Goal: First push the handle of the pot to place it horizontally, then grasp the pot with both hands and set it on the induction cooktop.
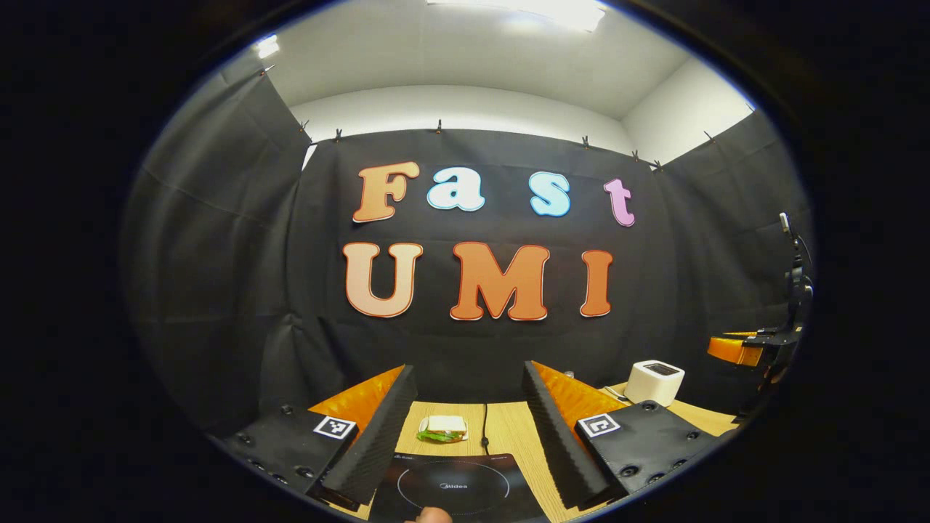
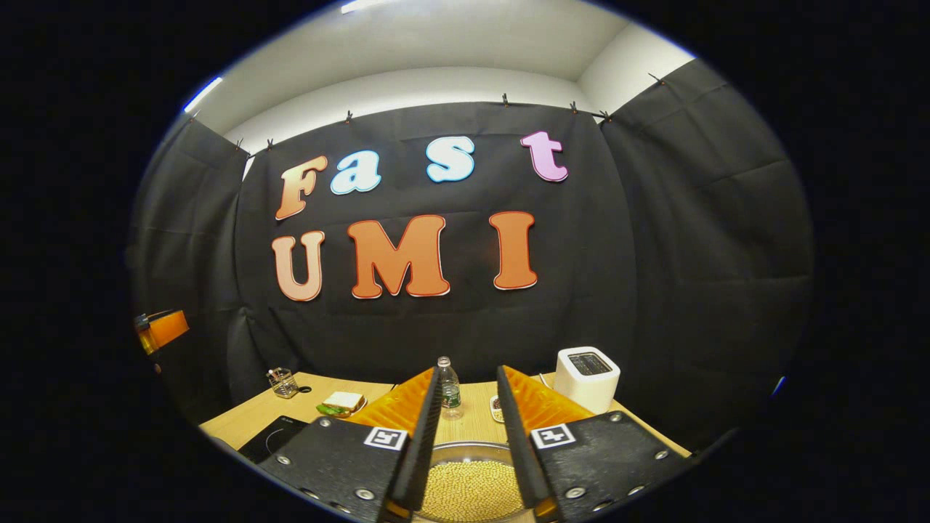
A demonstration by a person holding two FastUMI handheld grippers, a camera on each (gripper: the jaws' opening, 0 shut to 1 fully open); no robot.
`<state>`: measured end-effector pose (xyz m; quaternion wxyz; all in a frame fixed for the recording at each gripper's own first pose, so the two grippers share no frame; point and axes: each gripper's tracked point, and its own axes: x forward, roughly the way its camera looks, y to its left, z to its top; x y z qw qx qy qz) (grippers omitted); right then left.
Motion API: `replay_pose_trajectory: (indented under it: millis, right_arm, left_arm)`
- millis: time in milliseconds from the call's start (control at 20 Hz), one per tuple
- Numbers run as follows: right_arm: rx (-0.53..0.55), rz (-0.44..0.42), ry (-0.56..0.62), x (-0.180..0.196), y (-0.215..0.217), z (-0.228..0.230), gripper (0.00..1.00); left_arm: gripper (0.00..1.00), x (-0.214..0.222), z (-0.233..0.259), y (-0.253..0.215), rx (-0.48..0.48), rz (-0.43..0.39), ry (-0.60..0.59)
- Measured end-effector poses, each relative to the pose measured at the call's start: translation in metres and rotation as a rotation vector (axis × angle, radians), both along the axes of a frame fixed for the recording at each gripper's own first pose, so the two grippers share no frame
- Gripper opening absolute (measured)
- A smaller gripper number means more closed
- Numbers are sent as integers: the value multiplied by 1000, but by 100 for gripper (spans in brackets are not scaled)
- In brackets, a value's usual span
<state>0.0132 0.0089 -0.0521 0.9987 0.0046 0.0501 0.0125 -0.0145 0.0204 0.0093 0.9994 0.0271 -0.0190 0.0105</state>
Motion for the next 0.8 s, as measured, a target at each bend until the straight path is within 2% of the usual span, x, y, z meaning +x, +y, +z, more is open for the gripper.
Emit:
replay_pose_trajectory:
  millis: [50, 100, 150, 250, 400, 800]
  right_arm:
    - [-7, 6, 16, -1, 0, -8, 34]
    - [-12, 14, 28, -2, 1, -15, 31]
    - [-13, 24, 44, -2, 2, -23, 18]
    - [-7, 41, 76, -4, 6, -39, 8]
    - [-10, 41, 121, -7, 4, -64, 1]
    - [-59, 89, 244, -37, 15, -126, 0]
  left_arm:
    - [96, 0, 0, 0, 1, 3, 0]
    - [96, 1, 0, 3, 1, 10, 0]
    - [94, 1, 0, 5, 1, 17, -1]
    - [96, 1, -1, 7, -1, 24, 1]
    - [96, 1, -5, 8, -3, 21, 8]
    - [96, 0, -13, 23, -17, 37, 21]
